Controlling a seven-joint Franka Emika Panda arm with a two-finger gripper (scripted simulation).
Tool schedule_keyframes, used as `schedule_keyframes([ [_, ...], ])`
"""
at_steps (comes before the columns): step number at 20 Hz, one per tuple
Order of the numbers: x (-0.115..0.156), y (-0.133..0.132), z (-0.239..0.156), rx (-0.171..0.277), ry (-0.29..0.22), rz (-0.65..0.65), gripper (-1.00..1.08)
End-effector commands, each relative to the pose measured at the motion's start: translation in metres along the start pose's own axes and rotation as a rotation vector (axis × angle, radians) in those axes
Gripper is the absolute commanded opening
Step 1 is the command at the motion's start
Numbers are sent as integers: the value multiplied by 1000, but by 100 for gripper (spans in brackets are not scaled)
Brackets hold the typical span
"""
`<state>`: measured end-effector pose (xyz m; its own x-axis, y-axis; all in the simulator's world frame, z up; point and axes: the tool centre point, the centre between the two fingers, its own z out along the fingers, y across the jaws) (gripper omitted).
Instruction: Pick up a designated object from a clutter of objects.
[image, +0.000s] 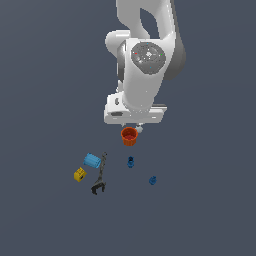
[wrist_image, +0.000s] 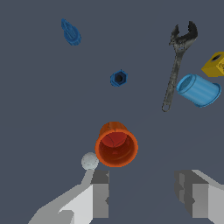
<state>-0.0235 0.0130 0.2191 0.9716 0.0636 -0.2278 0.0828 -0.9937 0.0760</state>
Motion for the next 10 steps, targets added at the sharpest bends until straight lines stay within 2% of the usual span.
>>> schedule_keyframes([
  [1, -2, -13, 29, -32, -68, -37, 28],
  [5, -8, -30, 72, -81, -167, -92, 28],
  [10, -17, -44, 109, -127, -253, -142, 28],
])
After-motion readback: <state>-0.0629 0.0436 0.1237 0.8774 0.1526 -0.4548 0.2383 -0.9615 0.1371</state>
